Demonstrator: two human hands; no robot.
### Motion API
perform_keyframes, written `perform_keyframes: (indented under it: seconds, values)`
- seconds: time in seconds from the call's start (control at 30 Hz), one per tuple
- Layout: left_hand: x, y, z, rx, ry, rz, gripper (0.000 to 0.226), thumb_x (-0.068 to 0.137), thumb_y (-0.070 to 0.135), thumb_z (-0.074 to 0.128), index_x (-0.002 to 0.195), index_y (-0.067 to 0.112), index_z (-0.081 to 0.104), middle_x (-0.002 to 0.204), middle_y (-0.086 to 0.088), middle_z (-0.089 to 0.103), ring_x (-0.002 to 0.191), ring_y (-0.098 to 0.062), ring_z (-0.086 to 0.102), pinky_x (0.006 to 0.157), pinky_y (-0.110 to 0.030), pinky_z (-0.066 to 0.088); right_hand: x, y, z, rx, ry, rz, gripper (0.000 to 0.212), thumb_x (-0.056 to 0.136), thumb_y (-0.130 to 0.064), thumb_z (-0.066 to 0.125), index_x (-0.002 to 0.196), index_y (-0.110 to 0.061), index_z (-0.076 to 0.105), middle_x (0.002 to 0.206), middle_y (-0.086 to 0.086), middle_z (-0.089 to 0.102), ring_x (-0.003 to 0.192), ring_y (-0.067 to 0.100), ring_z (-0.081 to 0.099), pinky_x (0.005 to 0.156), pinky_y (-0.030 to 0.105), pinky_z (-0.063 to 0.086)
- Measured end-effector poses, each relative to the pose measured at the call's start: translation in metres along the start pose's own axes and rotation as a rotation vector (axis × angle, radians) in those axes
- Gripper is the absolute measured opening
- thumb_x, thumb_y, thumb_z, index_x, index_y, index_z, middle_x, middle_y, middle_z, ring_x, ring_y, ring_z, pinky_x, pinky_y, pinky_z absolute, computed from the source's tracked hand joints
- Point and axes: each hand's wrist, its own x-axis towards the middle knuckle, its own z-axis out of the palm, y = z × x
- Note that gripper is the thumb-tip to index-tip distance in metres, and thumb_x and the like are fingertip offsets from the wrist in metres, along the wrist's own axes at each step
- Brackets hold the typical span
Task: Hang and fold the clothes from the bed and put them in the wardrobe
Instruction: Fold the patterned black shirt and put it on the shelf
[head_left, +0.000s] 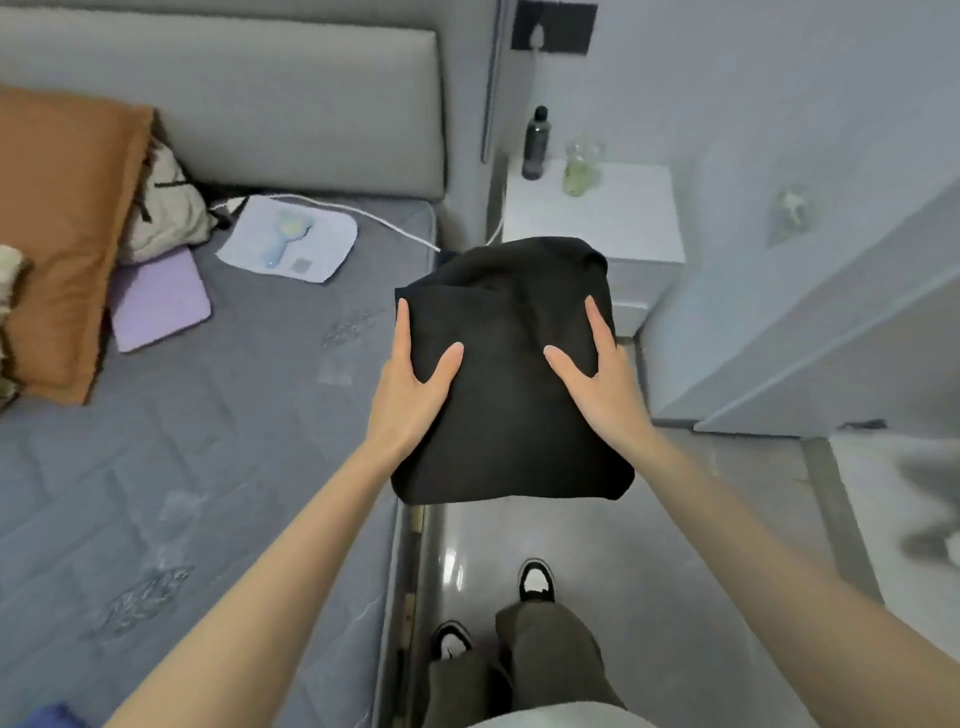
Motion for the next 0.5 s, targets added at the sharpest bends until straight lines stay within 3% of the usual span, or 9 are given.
perform_keyframes:
  seconds: [0.1, 0.23, 0.3, 0.4, 0.5]
  values:
    - [0.007, 0.044, 0.049, 0.023, -0.119, 0.058, 0.081, 0.082, 0.066, 0.054, 0.14, 0.061, -0.002, 0.141, 0.024, 0.039, 0.118, -0.004, 0.046, 0.097, -0.028, 0.037, -0.008, 0.009, -0.063, -0.011, 0.143, 0.055, 0.071, 0.086, -0.059, 0.056, 0.142, -0.059, 0.012, 0.145, -0.005, 0.039, 0.13, 0.014, 0.04, 0.098, 0.027, 0.031]
    - [0.009, 0.102, 0.12, -0.09, -0.284, 0.097, 0.099, 0.07, 0.07, 0.065, 0.144, 0.055, 0.001, 0.131, 0.045, 0.037, 0.112, 0.013, 0.049, 0.095, -0.02, 0.038, -0.023, 0.024, -0.147, 0.001, 0.327, 0.109, 0.071, 0.087, -0.055, 0.056, 0.145, -0.055, 0.014, 0.147, -0.005, 0.038, 0.131, 0.016, 0.041, 0.106, 0.035, 0.033]
    - [0.009, 0.126, 0.159, -0.156, -0.364, 0.023, 0.103, 0.064, 0.068, 0.073, 0.146, 0.043, 0.015, 0.132, 0.025, 0.051, 0.115, -0.002, 0.056, 0.099, -0.029, 0.045, -0.034, 0.034, -0.187, 0.025, 0.408, 0.12, 0.071, 0.088, -0.052, 0.057, 0.145, -0.054, 0.015, 0.148, -0.006, 0.038, 0.133, 0.015, 0.04, 0.11, 0.036, 0.033]
    - [0.003, 0.161, 0.22, -0.15, -0.506, 0.027, 0.081, 0.062, 0.067, 0.075, 0.129, 0.033, 0.047, 0.114, 0.017, 0.065, 0.104, -0.009, 0.064, 0.091, -0.034, 0.052, -0.051, 0.049, -0.243, 0.037, 0.536, 0.151, 0.071, 0.09, -0.048, 0.058, 0.147, -0.051, 0.016, 0.149, -0.004, 0.037, 0.134, 0.016, 0.038, 0.112, 0.037, 0.031]
    - [-0.01, 0.199, 0.278, -0.136, -0.613, 0.093, 0.069, 0.065, 0.066, 0.073, 0.124, 0.034, 0.054, 0.111, 0.018, 0.067, 0.099, -0.005, 0.066, 0.093, -0.037, 0.052, -0.067, 0.061, -0.294, 0.042, 0.666, 0.197, 0.071, 0.091, -0.044, 0.058, 0.148, -0.047, 0.017, 0.148, 0.0, 0.038, 0.134, 0.018, 0.038, 0.11, 0.033, 0.029]
